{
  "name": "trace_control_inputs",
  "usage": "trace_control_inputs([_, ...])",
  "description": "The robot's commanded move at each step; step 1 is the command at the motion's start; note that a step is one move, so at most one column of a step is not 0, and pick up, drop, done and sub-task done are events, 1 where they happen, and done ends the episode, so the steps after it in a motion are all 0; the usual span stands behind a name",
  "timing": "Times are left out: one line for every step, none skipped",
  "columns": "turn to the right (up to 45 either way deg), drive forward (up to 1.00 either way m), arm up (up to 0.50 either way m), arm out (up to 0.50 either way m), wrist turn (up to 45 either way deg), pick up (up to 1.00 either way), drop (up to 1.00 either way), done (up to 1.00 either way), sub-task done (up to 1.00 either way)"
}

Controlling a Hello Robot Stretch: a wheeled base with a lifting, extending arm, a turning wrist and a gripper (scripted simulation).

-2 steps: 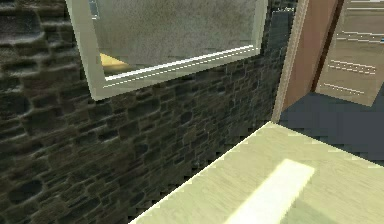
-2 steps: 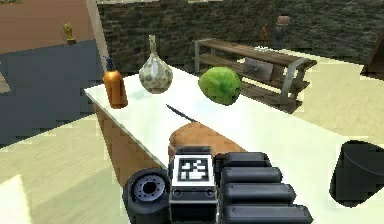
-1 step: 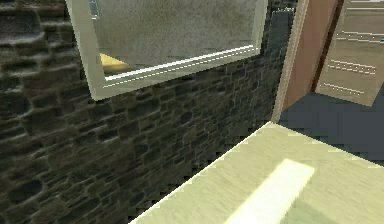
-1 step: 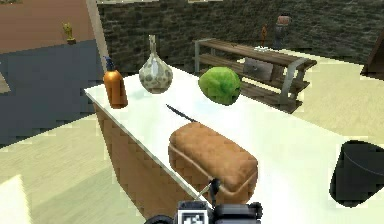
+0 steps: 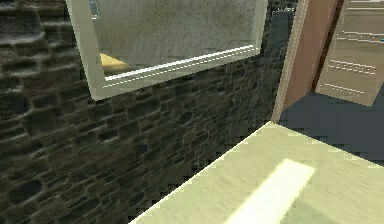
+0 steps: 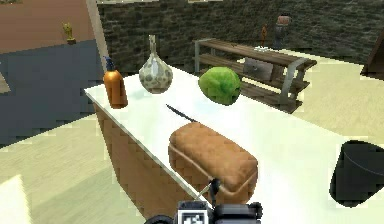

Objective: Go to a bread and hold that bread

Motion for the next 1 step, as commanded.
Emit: trace_control_inputs([0.0, 0.0, 0.08, 0.0, 0.0, 0.0, 0.0, 0.0, 0.0])
